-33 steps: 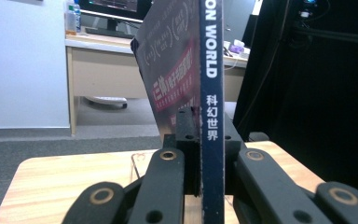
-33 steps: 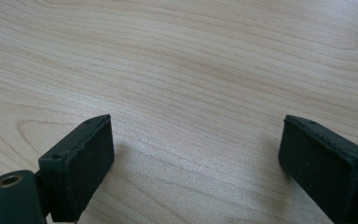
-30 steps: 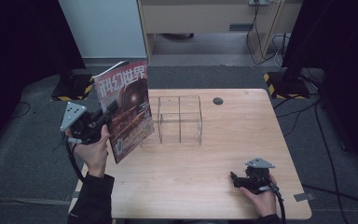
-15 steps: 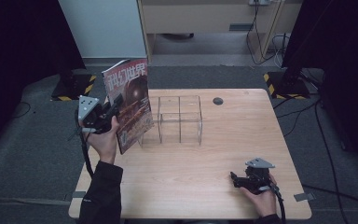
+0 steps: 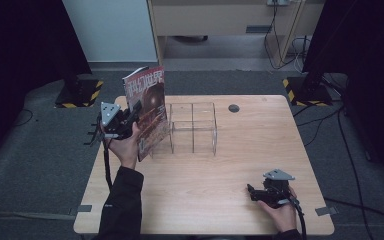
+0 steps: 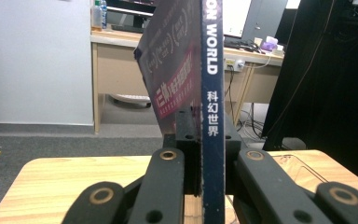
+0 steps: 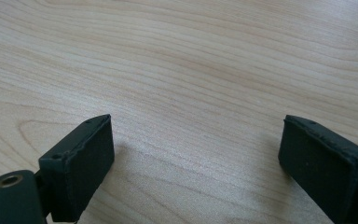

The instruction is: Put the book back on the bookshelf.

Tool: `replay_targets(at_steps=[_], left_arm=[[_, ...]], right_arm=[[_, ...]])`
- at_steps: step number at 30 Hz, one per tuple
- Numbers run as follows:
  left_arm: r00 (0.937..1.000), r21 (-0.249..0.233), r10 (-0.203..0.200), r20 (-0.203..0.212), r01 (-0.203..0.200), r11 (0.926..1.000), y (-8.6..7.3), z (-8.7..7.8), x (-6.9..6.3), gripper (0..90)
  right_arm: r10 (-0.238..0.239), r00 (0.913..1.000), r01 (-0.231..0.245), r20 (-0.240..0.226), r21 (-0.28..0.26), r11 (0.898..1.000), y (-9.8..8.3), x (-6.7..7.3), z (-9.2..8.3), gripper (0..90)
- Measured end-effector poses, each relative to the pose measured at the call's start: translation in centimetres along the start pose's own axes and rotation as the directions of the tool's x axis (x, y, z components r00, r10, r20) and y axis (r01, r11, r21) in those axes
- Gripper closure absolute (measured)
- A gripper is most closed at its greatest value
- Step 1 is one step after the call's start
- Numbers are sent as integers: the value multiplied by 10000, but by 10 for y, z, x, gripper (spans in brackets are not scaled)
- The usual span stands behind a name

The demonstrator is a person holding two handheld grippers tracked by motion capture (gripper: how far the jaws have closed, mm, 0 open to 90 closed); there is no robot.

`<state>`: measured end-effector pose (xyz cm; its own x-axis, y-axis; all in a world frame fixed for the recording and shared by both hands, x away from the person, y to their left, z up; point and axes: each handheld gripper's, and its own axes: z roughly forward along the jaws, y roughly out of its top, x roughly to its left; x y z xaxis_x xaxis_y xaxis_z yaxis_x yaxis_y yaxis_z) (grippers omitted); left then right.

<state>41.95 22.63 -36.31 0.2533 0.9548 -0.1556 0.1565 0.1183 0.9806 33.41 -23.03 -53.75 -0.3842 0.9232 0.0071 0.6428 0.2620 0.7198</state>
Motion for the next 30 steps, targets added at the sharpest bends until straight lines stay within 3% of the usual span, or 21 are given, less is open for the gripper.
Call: replay_targets(at_steps=[7, 18, 22, 30], left_arm=[[9999, 71, -162, -29, 162, 9998, -17, 7, 2, 835], [9998, 101, -150, 130, 148, 9998, -35, 1, 5, 833], [9991, 121, -315, 267, 312, 9994, -42, -5, 8, 833], [9991, 415, 16, 430, -34, 9991, -47, -24, 10, 830]], right_arm=[[7, 10000, -7, 13, -14, 10000, 0, 0, 0, 105], [14, 10000, -14, -3, -9, 10000, 0, 0, 0, 105], [33, 10000, -33, -1, 4, 10000, 0, 0, 0, 105], [31, 10000, -31, 1, 1, 10000, 0, 0, 0, 106]])
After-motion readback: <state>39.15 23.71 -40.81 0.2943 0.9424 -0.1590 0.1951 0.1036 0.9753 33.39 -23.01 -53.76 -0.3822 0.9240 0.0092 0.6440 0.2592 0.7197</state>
